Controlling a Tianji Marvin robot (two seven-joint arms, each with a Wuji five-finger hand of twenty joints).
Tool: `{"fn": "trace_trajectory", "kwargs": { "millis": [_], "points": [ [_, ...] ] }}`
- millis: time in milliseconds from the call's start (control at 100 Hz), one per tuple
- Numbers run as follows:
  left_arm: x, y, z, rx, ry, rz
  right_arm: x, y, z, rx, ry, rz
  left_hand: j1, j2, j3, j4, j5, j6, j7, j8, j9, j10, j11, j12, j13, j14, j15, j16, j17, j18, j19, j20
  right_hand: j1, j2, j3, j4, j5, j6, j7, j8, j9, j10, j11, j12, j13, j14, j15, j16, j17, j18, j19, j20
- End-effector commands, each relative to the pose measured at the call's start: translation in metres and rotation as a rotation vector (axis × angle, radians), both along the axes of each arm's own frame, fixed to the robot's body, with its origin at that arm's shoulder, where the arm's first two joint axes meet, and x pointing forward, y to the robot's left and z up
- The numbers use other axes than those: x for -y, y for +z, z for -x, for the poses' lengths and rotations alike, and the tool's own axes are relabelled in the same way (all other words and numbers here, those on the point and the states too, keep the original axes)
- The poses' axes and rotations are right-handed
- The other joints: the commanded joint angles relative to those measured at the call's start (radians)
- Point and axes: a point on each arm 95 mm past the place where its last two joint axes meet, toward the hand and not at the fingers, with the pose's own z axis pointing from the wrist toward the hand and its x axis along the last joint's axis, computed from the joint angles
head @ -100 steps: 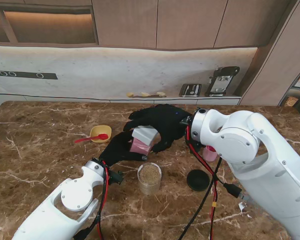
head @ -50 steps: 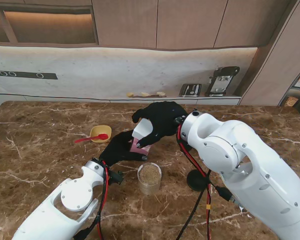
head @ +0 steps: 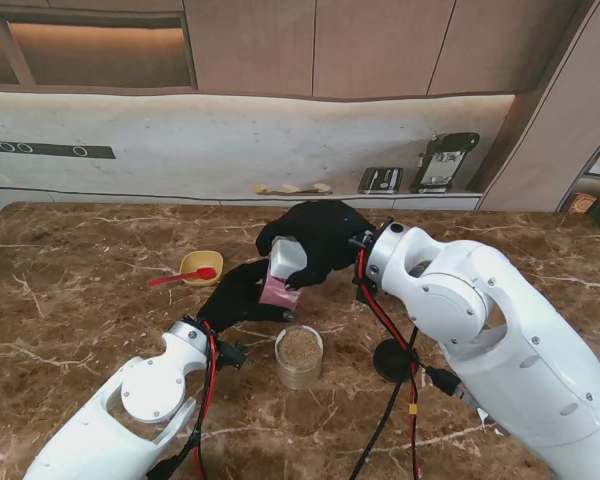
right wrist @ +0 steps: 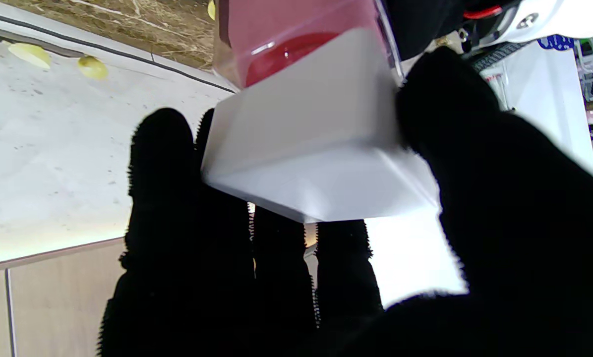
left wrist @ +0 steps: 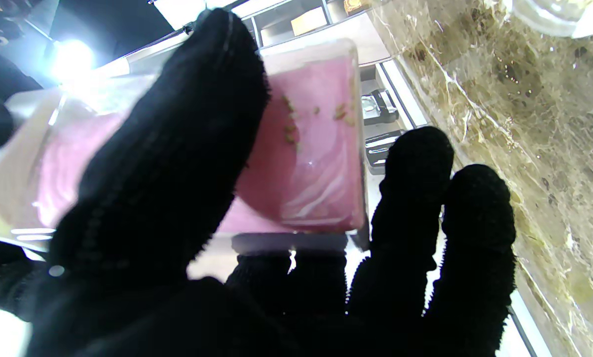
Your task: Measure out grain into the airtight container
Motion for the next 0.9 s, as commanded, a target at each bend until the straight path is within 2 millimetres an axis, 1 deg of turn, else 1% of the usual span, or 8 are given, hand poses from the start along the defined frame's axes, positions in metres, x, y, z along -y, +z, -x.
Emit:
{"fn": "trace_trajectory", "kwargs": {
  "millis": [0, 60, 220, 330, 420, 520, 660, 890],
  "points": [
    [0.002, -0.001, 0.003, -0.003, -0.003, 0.002, 0.004, -0.004, -0.002, -0.024, -0.005, -0.004, 0.172, 0.446, 0.360, 0.055, 0.385, -0.173, 0.583, 0.088, 0.169, -0.072, 0.359, 0.076, 0.021, -0.041, 0.038, 0.014, 0.006, 0.006, 0.047, 0.024, 0.225, 0.077, 0.244, 0.025, 0.032, -0.024, 0.020, -0.010, 0.077, -0.099, 0.032, 0.029, 0.026, -0.104, 0.077, 0.042, -0.012, -0.072, -0.016, -0.020],
    [0.002, -0.001, 0.003, -0.002, -0.003, 0.003, 0.007, -0.002, -0.003, -0.026, -0.007, -0.014, 0.173, 0.446, 0.361, 0.055, 0.384, -0.173, 0.583, 0.088, 0.167, -0.071, 0.359, 0.076, 0.021, -0.040, 0.038, 0.014, 0.005, 0.006, 0.047, 0.025, 0.223, 0.086, 0.243, 0.024, 0.028, -0.025, 0.018, -0.014, 0.073, -0.102, 0.021, 0.029, 0.017, -0.103, 0.070, 0.043, -0.021, -0.070, -0.021, -0.017],
    [0.002, -0.001, 0.004, 0.000, 0.001, 0.008, 0.015, 0.004, -0.007, 0.012, -0.052, -0.072, 0.173, 0.445, 0.362, 0.056, 0.386, -0.171, 0.583, 0.089, 0.168, -0.071, 0.360, 0.076, 0.021, -0.041, 0.038, 0.014, 0.003, 0.007, 0.045, 0.024, 0.167, 0.077, 0.248, 0.030, 0.028, -0.021, 0.019, -0.023, 0.075, -0.100, 0.012, 0.031, 0.013, -0.109, 0.064, 0.046, -0.029, -0.070, -0.028, -0.007],
    [0.000, -0.001, 0.005, 0.005, 0.005, 0.008, 0.027, 0.011, -0.012, 0.042, -0.117, -0.088, 0.173, 0.446, 0.362, 0.056, 0.386, -0.172, 0.583, 0.089, 0.168, -0.072, 0.360, 0.076, 0.020, -0.040, 0.037, 0.014, 0.003, 0.006, 0.045, 0.025, 0.132, 0.087, 0.251, 0.048, 0.024, -0.016, 0.015, -0.030, 0.073, -0.097, 0.008, 0.026, 0.007, -0.111, 0.064, 0.044, -0.036, -0.067, -0.035, 0.001],
    [-0.002, 0.000, 0.006, 0.012, 0.010, 0.009, 0.038, 0.013, -0.019, 0.073, -0.193, -0.095, 0.172, 0.446, 0.362, 0.056, 0.386, -0.172, 0.583, 0.089, 0.168, -0.074, 0.360, 0.076, 0.020, -0.041, 0.037, 0.014, 0.003, 0.006, 0.045, 0.025, 0.140, 0.086, 0.243, 0.041, 0.032, -0.011, 0.020, -0.033, 0.080, -0.091, 0.015, 0.031, 0.014, -0.110, 0.078, 0.050, -0.034, -0.066, -0.033, 0.012],
    [-0.005, 0.002, 0.008, 0.020, 0.019, 0.010, 0.049, 0.011, -0.030, 0.095, -0.273, -0.063, 0.172, 0.445, 0.362, 0.055, 0.384, -0.173, 0.582, 0.089, 0.168, -0.073, 0.359, 0.076, 0.020, -0.042, 0.037, 0.014, 0.004, 0.004, 0.045, 0.025, 0.133, 0.081, 0.243, 0.045, 0.037, -0.010, 0.024, -0.033, 0.084, -0.090, 0.016, 0.032, 0.015, -0.109, 0.081, 0.049, -0.034, -0.067, -0.032, 0.016],
    [-0.010, 0.002, 0.011, 0.028, 0.030, 0.013, 0.059, -0.005, -0.046, 0.084, -0.367, -0.014, 0.171, 0.446, 0.361, 0.055, 0.384, -0.172, 0.582, 0.089, 0.169, -0.074, 0.360, 0.076, 0.020, -0.042, 0.037, 0.014, 0.005, 0.003, 0.046, 0.025, 0.132, 0.075, 0.246, 0.046, 0.039, -0.007, 0.026, -0.034, 0.084, -0.088, 0.017, 0.033, 0.014, -0.108, 0.086, 0.048, -0.033, -0.066, -0.032, 0.021],
    [-0.016, 0.006, 0.017, 0.051, 0.041, 0.013, 0.061, -0.052, -0.067, 0.031, -0.417, 0.123, 0.170, 0.444, 0.363, 0.055, 0.386, -0.174, 0.583, 0.089, 0.171, -0.073, 0.360, 0.075, 0.024, -0.044, 0.038, 0.013, 0.008, 0.004, 0.046, 0.024, 0.113, 0.083, 0.252, 0.055, 0.033, -0.008, 0.024, -0.038, 0.075, -0.089, 0.015, 0.026, 0.004, -0.112, 0.085, 0.039, -0.040, -0.065, -0.036, 0.027]
  ]
}}
